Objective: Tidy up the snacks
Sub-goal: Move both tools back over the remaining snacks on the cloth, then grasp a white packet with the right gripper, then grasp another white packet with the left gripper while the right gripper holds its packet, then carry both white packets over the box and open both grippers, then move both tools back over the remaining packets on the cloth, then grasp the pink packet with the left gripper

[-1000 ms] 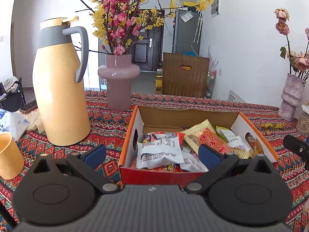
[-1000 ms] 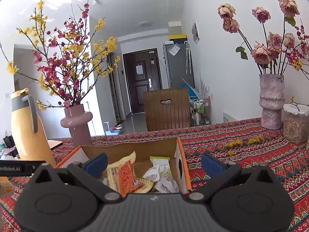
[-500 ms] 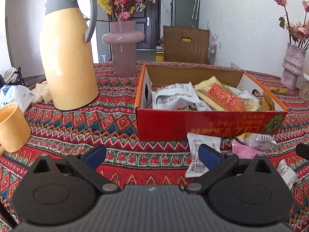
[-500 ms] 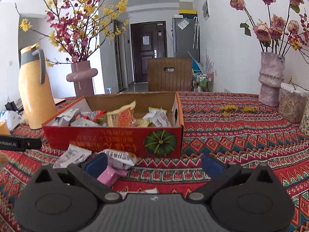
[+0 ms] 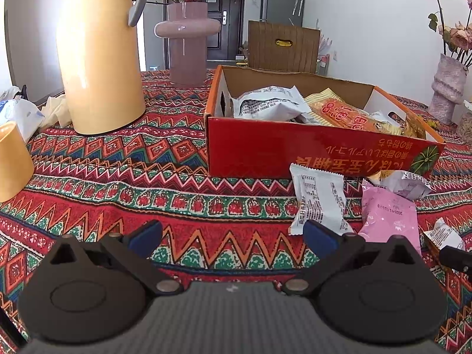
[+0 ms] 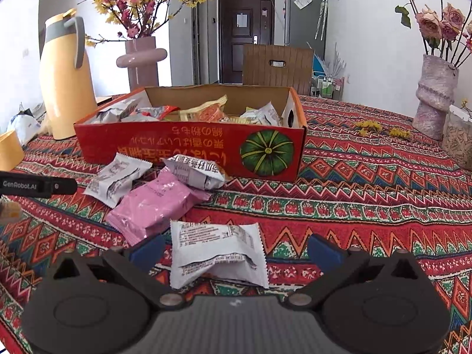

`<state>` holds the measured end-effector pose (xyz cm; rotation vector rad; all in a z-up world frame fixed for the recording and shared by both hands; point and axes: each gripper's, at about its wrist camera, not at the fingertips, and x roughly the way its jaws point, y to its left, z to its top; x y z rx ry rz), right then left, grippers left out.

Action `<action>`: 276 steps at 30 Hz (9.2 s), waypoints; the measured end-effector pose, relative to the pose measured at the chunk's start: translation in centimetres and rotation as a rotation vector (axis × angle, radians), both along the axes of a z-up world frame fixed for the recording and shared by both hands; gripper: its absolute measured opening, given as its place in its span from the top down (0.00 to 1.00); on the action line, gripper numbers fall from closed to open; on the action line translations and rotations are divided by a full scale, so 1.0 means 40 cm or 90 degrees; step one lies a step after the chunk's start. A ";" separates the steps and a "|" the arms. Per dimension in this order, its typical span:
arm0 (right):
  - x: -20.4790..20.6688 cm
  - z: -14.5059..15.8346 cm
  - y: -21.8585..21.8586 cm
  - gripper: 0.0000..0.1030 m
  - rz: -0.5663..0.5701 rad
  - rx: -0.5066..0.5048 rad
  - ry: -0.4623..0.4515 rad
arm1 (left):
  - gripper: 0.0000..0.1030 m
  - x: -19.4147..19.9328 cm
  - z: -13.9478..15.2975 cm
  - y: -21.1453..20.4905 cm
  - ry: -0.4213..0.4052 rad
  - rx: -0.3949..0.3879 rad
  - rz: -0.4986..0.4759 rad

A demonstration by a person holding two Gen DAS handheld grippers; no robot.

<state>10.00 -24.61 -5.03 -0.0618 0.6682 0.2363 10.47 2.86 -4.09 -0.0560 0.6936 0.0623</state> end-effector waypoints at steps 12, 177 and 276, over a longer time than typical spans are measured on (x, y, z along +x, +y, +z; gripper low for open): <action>0.074 -0.032 0.000 0.00 -0.010 -0.010 0.066 | 0.00 0.002 -0.004 0.006 0.005 -0.016 0.002; 0.311 0.134 0.042 0.04 -0.084 0.117 -0.219 | 0.05 0.260 0.164 -0.139 -0.183 -0.022 0.004; 0.097 0.007 -0.090 0.00 -0.140 0.096 -0.027 | 0.40 0.014 0.056 -0.127 -0.042 0.003 -0.102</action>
